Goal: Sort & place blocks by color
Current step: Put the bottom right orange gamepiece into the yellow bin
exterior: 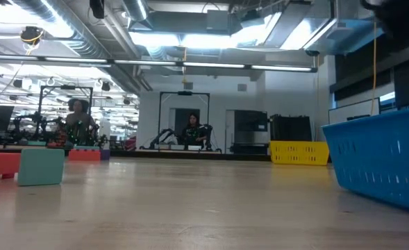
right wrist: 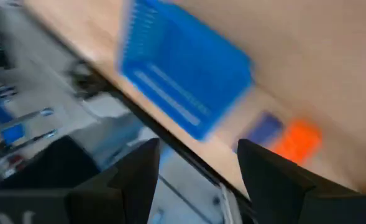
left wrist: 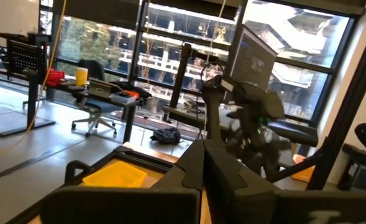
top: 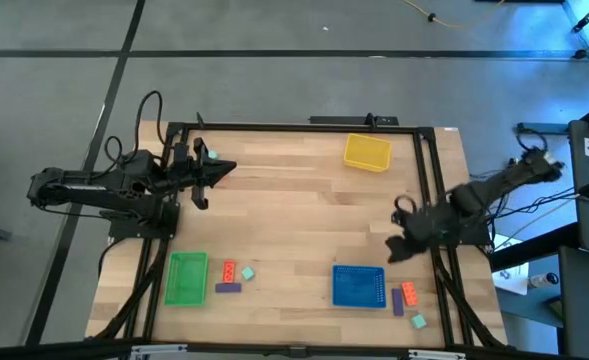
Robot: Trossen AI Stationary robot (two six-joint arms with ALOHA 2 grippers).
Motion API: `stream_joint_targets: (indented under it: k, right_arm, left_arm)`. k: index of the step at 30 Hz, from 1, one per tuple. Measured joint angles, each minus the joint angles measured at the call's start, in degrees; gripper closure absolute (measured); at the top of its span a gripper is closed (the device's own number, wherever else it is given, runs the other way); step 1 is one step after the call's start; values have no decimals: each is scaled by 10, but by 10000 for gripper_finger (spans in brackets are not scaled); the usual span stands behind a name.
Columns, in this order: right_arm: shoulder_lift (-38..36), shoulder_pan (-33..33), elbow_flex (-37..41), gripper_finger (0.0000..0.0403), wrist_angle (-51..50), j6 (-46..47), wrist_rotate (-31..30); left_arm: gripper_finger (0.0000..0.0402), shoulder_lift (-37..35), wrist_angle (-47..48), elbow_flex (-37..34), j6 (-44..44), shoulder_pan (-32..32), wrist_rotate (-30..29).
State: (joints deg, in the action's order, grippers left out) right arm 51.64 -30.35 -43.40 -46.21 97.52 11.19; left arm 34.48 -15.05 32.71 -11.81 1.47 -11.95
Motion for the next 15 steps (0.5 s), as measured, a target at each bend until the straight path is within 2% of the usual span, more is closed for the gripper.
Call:
stream_joint_targets:
  k: [7, 11, 15]
  right_arm:
    - [66, -115, 42, 183, -6, 199, 4]
    - [111, -145, 43, 183, -4, 247, 5]
    - [155, -156, 43, 183, -3, 253, 5]
  left_arm:
    - [401, 0, 0, 0, 0, 0, 0]
    - [401, 0, 0, 0, 0, 0, -11]
    - [401, 0, 0, 0, 0, 0, -11]
